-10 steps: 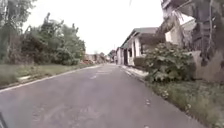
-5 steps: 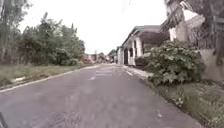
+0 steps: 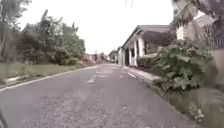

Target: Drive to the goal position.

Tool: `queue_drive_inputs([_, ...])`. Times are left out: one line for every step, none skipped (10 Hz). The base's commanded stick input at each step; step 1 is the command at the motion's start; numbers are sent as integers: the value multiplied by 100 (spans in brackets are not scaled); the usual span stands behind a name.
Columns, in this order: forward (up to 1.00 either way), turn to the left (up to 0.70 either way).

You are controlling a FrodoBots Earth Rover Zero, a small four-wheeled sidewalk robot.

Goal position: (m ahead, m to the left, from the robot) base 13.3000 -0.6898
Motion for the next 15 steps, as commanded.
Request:
queue_drive_inputs([70, 0])
queue_drive_inputs([70, 0])
queue_drive_inputs([70, 0])
queue_drive_inputs([70, 0])
queue_drive_inputs([70, 0])
queue_drive_inputs([70, 0])
queue_drive_inputs([70, 0])
queue_drive_inputs([70, 0])
queue_drive_inputs([70, 0])
queue_drive_inputs([70, 23])
queue_drive_inputs([70, 22])
queue_drive_inputs([70, 6])
queue_drive_inputs([70, 0])
queue_drive_inputs([70, 0])
queue_drive_inputs([70, 0])
